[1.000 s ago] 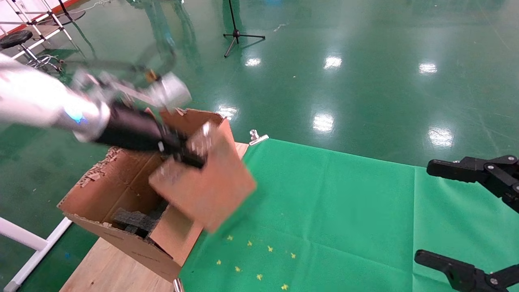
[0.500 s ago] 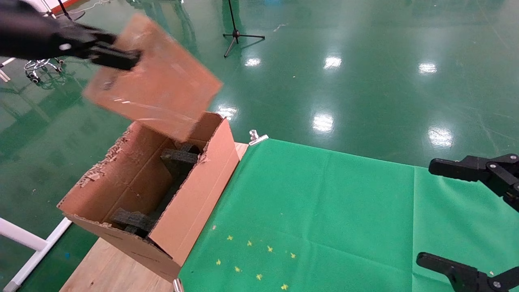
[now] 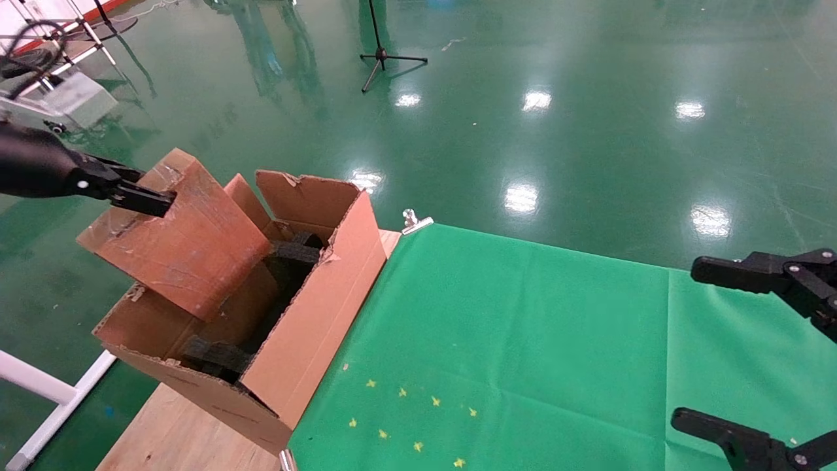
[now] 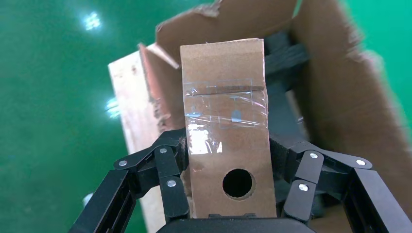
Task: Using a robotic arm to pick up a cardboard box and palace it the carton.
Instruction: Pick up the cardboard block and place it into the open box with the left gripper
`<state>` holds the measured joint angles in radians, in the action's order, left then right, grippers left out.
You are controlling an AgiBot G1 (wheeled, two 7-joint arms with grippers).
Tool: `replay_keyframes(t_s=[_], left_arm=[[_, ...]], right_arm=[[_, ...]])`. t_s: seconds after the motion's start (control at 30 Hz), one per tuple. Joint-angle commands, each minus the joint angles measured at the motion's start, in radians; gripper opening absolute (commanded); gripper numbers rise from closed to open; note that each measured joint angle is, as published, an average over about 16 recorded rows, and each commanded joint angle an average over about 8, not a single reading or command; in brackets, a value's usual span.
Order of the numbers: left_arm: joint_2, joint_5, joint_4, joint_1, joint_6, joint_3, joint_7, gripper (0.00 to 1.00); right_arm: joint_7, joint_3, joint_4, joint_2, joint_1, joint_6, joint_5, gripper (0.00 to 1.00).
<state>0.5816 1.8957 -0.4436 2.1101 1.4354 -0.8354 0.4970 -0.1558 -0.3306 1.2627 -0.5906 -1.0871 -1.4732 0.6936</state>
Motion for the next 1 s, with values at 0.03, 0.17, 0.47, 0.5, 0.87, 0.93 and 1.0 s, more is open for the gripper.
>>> replay_keyframes(t_s=[0.03,0.17,0.47,0.5,0.87,0.93,1.0], left_arm=[[0.027,0.021,0.069,-0.006,-0.041,-0.012,-0.049,0.0],[0.078,0.054,0.173,-0.035,-0.127,-0.032,-0.089,0.0],[0.155,0.046,0.331,-0.095,-0.291,-0.023,-0.09,0.0],[0.162,0.042,0.342,-0.103,-0.308,-0.02,-0.091,0.0],[0.207,0.007,0.391,-0.176,-0.484,0.005,-0.118,0.0],[0.21,-0.006,0.39,-0.18,-0.504,0.014,-0.13,0.0],[0.212,-0.016,0.389,-0.181,-0.52,0.021,-0.143,0.0]], right_arm=[[0.0,0.0,0.0,0.0,0.0,0.0,0.0,1.0],[0.0,0.0,0.0,0.0,0.0,0.0,0.0,1.0],[0.0,0.0,0.0,0.0,0.0,0.0,0.0,1.0],[0.0,0.0,0.0,0.0,0.0,0.0,0.0,1.0],[0.0,0.0,0.0,0.0,0.0,0.0,0.0,1.0],[0.0,0.0,0.0,0.0,0.0,0.0,0.0,1.0],[0.0,0.0,0.0,0.0,0.0,0.0,0.0,1.0]])
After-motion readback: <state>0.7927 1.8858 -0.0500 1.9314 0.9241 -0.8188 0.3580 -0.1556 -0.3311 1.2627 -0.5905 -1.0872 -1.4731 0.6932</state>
